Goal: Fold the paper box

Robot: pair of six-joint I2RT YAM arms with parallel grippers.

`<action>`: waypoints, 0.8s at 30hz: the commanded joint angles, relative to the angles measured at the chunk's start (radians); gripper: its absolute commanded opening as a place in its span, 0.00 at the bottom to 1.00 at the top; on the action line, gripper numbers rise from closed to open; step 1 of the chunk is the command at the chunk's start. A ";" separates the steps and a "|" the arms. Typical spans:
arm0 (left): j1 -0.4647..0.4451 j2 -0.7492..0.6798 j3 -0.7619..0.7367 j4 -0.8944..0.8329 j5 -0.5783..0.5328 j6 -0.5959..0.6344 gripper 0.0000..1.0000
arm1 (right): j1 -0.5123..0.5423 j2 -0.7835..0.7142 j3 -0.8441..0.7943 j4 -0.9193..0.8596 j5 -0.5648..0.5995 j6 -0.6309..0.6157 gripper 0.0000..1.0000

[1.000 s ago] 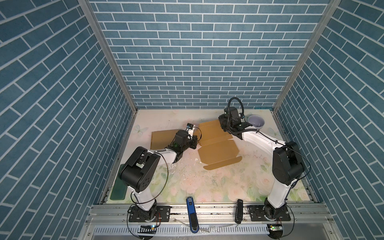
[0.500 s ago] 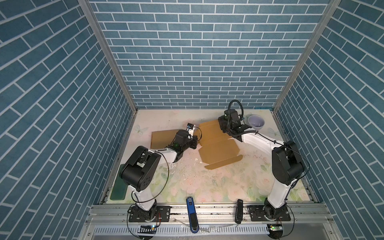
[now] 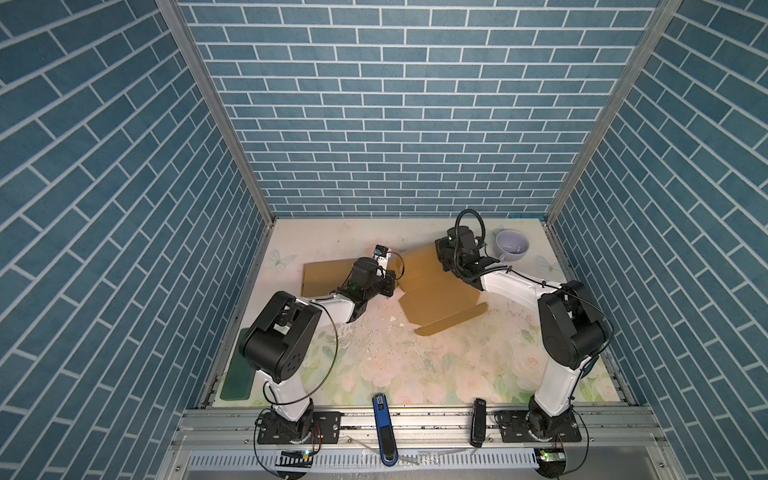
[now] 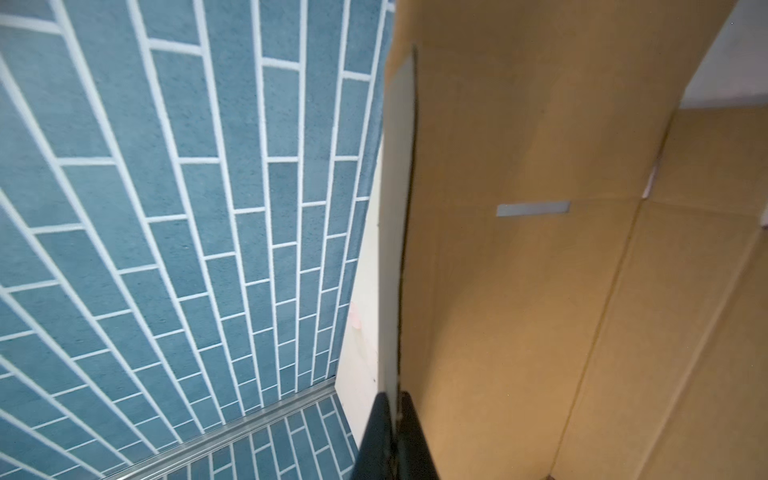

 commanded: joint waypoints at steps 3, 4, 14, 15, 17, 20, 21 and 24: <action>0.002 0.018 0.045 -0.017 -0.015 -0.006 0.00 | 0.020 -0.028 -0.100 -0.040 -0.010 0.017 0.04; 0.002 0.018 0.049 -0.021 -0.015 -0.011 0.00 | 0.022 -0.034 -0.112 -0.035 -0.006 0.018 0.03; 0.002 -0.023 0.006 0.024 0.062 -0.090 0.38 | 0.024 -0.058 -0.185 0.057 0.026 0.007 0.00; 0.002 -0.034 -0.004 0.023 0.074 -0.091 0.40 | 0.024 -0.058 -0.188 0.065 0.026 0.003 0.00; 0.002 -0.060 -0.023 0.017 0.100 -0.090 0.43 | 0.025 -0.059 -0.197 0.080 0.029 0.000 0.00; 0.006 -0.108 -0.044 -0.026 0.129 -0.076 0.46 | 0.027 -0.063 -0.206 0.095 0.033 -0.005 0.00; 0.009 -0.131 -0.051 -0.051 0.133 -0.068 0.47 | 0.027 -0.067 -0.208 0.097 0.037 -0.008 0.00; 0.030 -0.195 -0.069 -0.132 0.154 -0.035 0.48 | 0.028 -0.077 -0.217 0.101 0.041 -0.018 0.00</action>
